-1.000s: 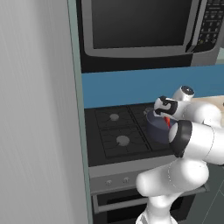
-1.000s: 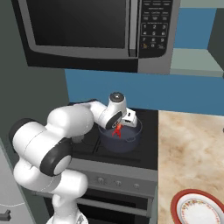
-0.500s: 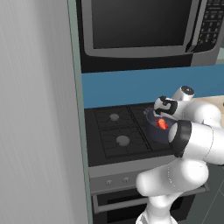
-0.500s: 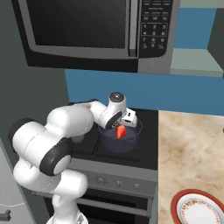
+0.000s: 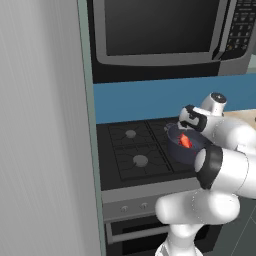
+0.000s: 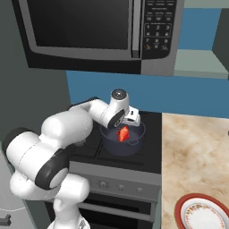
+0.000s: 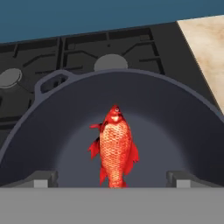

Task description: Retrieve the frozen meat and place it in the pot on a burner. Then turn the burner on.

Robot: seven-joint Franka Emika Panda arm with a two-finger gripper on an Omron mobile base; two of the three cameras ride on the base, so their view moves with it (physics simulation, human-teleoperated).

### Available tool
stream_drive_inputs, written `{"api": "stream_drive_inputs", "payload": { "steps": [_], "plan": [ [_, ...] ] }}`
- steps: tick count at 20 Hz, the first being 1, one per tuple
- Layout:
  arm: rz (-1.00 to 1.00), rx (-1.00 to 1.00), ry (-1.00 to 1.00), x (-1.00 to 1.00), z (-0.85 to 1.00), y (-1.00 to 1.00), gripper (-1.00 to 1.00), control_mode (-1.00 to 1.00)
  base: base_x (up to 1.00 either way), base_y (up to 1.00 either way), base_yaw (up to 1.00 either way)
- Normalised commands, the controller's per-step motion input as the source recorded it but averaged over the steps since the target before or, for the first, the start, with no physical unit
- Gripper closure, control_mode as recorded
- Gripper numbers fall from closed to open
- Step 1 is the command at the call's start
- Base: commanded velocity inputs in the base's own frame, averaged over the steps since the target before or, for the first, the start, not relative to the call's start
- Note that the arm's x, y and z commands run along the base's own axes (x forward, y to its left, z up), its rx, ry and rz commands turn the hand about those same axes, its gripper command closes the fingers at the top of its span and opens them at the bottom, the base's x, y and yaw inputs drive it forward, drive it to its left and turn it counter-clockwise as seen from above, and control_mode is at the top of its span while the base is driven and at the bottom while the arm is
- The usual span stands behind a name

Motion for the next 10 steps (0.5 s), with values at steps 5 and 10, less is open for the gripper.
{"api": "stream_drive_inputs", "payload": {
  "steps": [5, 10],
  "plan": [
    [0.00, 0.00, -0.04, -0.46, 0.45, 0.00, -1.00, -1.00, 0.00, 0.00, 0.00],
    [0.00, -0.01, -0.05, -0.61, 0.46, -0.01, -1.00, -1.00, 0.00, 0.00, 0.00]
  ]
}}
